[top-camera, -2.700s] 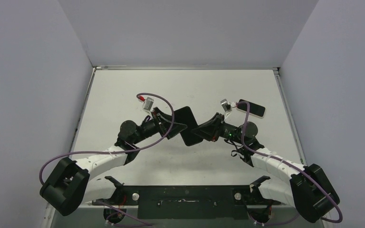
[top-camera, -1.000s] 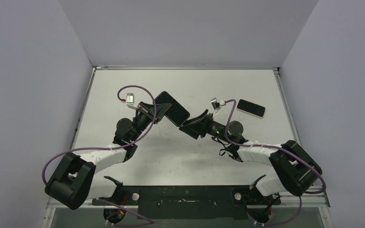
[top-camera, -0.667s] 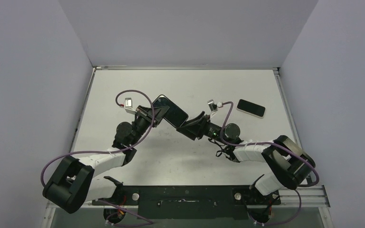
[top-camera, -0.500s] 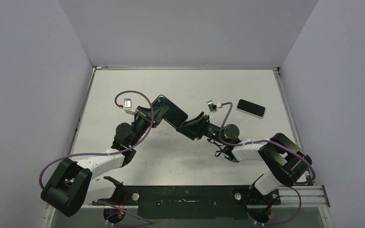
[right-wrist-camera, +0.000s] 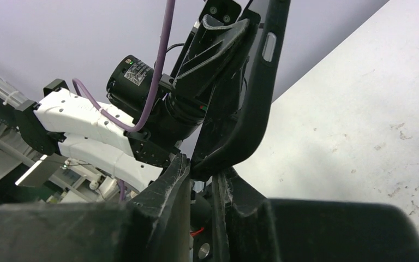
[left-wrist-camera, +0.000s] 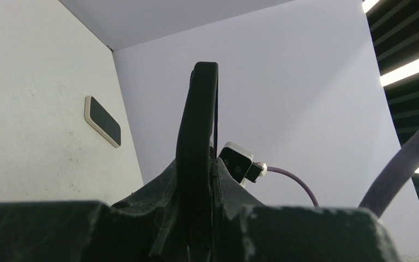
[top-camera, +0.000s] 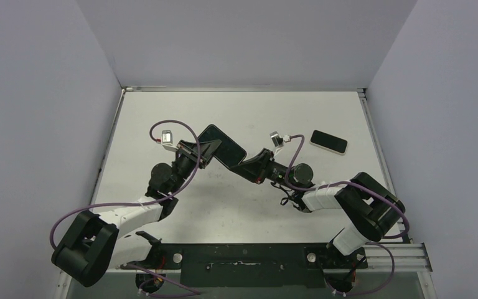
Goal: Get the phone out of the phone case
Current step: Remove the phone case from the phone.
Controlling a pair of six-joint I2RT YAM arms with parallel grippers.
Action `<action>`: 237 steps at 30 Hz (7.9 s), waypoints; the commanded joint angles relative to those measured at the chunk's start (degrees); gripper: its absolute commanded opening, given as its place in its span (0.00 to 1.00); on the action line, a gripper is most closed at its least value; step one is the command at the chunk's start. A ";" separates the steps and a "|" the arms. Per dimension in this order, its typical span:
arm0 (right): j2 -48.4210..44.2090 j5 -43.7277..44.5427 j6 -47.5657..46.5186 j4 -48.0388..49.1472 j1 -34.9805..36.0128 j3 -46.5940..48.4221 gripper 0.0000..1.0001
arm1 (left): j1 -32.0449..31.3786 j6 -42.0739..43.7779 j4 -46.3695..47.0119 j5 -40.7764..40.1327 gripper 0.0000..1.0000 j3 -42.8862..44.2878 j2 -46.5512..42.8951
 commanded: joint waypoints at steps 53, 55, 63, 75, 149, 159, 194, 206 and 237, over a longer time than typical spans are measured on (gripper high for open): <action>-23.23 -14.13 -41.74 -35.18 -8.61 -0.85 0.62 | 10.04 8.38 -0.56 30.21 0.00 12.66 6.74; -23.83 -15.58 -42.72 -38.22 -8.69 0.55 0.68 | 10.35 8.86 -0.26 33.38 0.00 14.09 7.84; -20.91 -21.91 -46.01 -44.29 -8.70 6.26 0.70 | 10.35 9.91 1.40 40.19 0.00 16.75 9.84; -14.60 -27.82 -47.05 -46.92 -8.58 12.62 0.65 | 10.35 8.93 4.52 42.71 0.00 17.41 11.60; -13.42 -22.56 -71.43 -54.50 -2.83 10.83 0.20 | 9.30 16.26 -11.87 50.36 0.00 22.62 11.73; -14.16 -26.14 -53.14 -35.81 -8.09 6.07 0.54 | 10.35 14.06 -8.35 46.56 0.00 20.37 11.57; -13.37 -20.54 -52.87 -40.37 -9.62 7.63 0.03 | 1.62 9.39 -4.57 49.14 0.00 18.97 11.51; -19.55 -7.91 -49.49 -44.59 -11.94 6.07 0.51 | 6.63 16.08 -9.43 30.85 0.00 14.54 7.85; -27.77 20.33 -10.79 -41.05 4.59 0.70 0.59 | 6.66 13.04 -2.75 19.71 0.00 8.80 1.23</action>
